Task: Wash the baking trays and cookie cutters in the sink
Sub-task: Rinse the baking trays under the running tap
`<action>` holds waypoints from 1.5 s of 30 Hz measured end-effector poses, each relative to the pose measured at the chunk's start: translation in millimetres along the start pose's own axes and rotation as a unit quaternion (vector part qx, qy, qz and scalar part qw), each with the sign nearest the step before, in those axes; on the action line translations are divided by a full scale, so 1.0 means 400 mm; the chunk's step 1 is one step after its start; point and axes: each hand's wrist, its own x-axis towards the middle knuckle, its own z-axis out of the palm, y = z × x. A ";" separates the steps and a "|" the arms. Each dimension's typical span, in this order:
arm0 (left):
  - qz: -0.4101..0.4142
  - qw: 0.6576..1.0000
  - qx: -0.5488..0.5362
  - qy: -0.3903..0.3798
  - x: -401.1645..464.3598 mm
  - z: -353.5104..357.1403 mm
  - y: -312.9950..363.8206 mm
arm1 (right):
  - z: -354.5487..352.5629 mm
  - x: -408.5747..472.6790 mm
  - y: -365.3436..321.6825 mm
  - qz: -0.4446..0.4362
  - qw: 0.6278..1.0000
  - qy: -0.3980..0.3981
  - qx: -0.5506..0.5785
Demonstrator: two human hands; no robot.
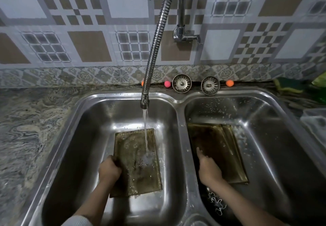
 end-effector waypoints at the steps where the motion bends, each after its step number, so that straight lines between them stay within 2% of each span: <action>1: 0.000 1.000 -0.008 -0.002 -0.005 -0.006 0.010 | -0.003 0.009 0.001 0.008 1.000 -0.004 0.014; 3: 0.001 0.999 -0.031 -0.008 -0.014 -0.020 0.024 | -0.022 0.018 0.000 0.020 0.998 0.008 0.064; 7: 0.020 0.996 -0.090 -0.015 -0.039 -0.057 0.038 | -0.093 0.010 -0.004 -0.001 0.981 0.100 0.167; 12: 0.101 0.980 -0.174 0.006 -0.083 -0.103 0.103 | -0.163 -0.040 -0.057 -0.074 0.944 0.205 0.249; 15: 0.171 0.973 -0.154 0.022 -0.107 -0.133 0.150 | -0.153 -0.068 -0.104 -0.141 0.930 0.233 0.247; 19: 0.220 0.965 -0.098 0.101 -0.140 -0.174 0.191 | -0.127 -0.111 -0.163 -0.227 0.925 0.212 0.220; 25: 0.256 0.943 -0.108 0.180 -0.220 -0.228 0.208 | -0.075 -0.155 -0.231 -0.293 0.915 0.177 0.215; 29: 0.266 0.928 -0.170 0.196 -0.272 -0.226 0.225 | -0.005 -0.175 -0.311 -0.314 0.909 0.049 0.271; 32: 0.215 0.923 -0.263 0.180 -0.293 -0.210 0.226 | 0.038 -0.154 -0.348 -0.327 0.926 -0.035 0.186; 35: 0.182 0.903 -0.348 0.173 -0.315 -0.199 0.213 | -0.002 -0.039 -0.354 -0.277 0.956 0.028 0.095; 38: 0.209 0.882 -0.389 0.166 -0.335 -0.202 0.213 | -0.072 0.040 -0.384 -0.215 0.971 0.075 0.069; 40: 0.207 0.871 -0.407 0.182 -0.323 -0.215 0.218 | -0.069 0.005 -0.425 -0.276 0.956 0.068 0.071; 43: 0.151 0.852 -0.458 0.203 -0.282 -0.245 0.209 | -0.037 -0.112 -0.448 -0.454 0.890 0.046 -0.007; 45: 0.124 0.847 -0.475 0.204 -0.266 -0.262 0.191 | -0.048 -0.121 -0.422 -0.503 0.861 0.032 -0.069</action>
